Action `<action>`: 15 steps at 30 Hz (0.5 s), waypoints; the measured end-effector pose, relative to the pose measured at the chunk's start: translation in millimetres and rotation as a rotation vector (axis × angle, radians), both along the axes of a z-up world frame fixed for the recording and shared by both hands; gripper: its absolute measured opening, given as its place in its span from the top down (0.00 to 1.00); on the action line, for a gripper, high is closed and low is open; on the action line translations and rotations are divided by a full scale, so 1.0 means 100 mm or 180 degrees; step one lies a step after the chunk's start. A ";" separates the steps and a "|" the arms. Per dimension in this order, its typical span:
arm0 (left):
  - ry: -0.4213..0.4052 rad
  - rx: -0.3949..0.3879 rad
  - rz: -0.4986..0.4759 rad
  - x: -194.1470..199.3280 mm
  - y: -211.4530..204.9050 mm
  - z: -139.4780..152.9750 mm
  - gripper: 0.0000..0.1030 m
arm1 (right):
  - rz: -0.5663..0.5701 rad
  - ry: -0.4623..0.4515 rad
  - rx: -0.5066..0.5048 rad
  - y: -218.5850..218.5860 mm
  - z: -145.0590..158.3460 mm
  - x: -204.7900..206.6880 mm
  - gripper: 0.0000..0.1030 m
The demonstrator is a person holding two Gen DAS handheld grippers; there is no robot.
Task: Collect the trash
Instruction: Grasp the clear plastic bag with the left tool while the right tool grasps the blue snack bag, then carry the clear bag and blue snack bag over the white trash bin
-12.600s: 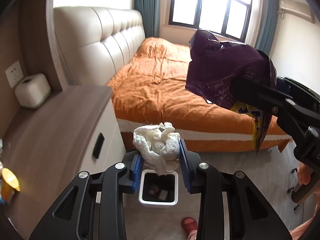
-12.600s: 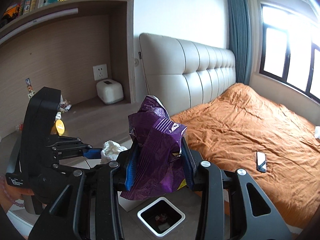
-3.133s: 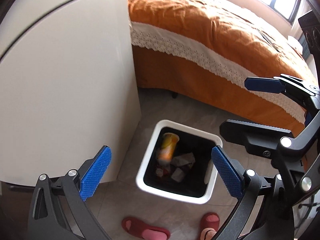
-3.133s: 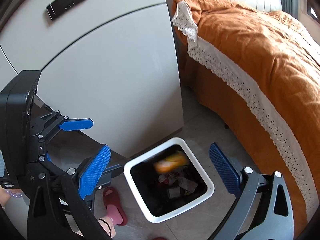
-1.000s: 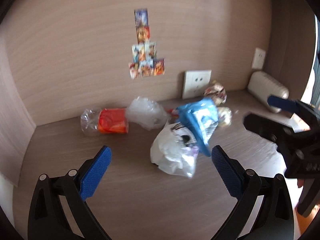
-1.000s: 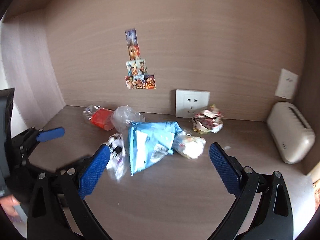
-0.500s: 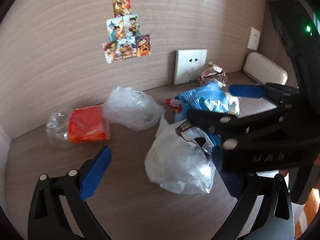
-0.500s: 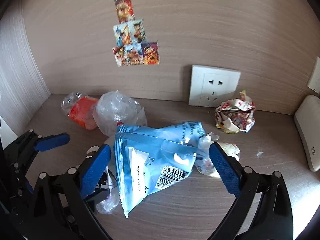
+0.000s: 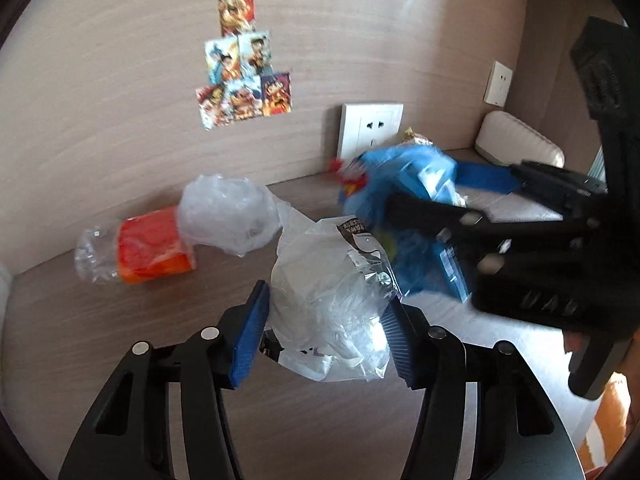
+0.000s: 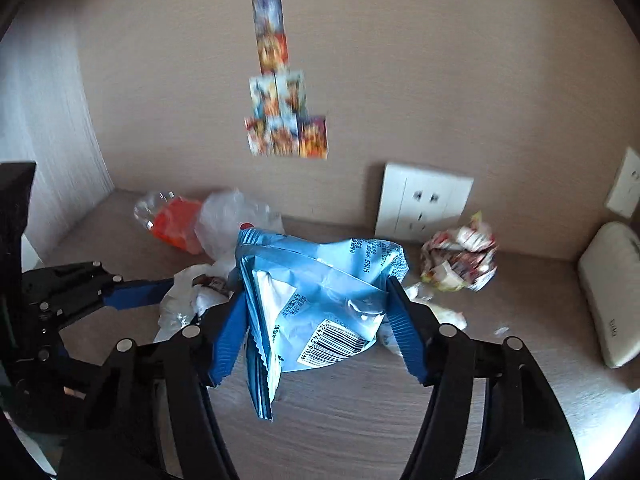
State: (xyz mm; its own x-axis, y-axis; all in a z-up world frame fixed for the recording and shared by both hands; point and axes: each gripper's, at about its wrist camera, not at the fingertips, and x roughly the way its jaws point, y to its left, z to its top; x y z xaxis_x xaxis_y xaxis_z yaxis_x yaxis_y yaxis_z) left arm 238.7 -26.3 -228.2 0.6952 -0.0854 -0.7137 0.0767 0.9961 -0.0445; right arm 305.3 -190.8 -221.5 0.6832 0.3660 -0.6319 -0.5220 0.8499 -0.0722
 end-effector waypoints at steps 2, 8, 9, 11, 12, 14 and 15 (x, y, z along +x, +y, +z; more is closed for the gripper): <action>-0.0012 0.0033 0.0019 -0.08 0.00 0.07 0.47 | -0.0001 -0.0080 0.0068 -0.06 0.13 -0.09 0.36; -0.0184 0.0123 -0.0005 -0.36 -0.14 0.41 0.47 | -0.0040 -0.0257 0.0217 -0.27 0.49 -0.37 0.35; -0.0217 0.0150 -0.0025 -0.41 -0.19 0.48 0.47 | -0.0036 -0.0293 0.0262 -0.32 0.56 -0.44 0.35; -0.0271 0.0182 -0.0063 -0.51 -0.27 0.59 0.47 | -0.0048 -0.0378 0.0303 -0.43 0.71 -0.64 0.35; -0.0290 0.0175 -0.0079 -0.55 -0.30 0.63 0.47 | -0.0058 -0.0399 0.0312 -0.47 0.76 -0.71 0.35; -0.0327 0.0137 -0.0142 -0.64 -0.41 0.72 0.47 | -0.0109 -0.0461 0.0326 -0.59 0.87 -0.92 0.35; -0.0344 0.0109 -0.0193 -0.68 -0.49 0.76 0.47 | -0.0149 -0.0483 0.0298 -0.68 0.92 -1.04 0.35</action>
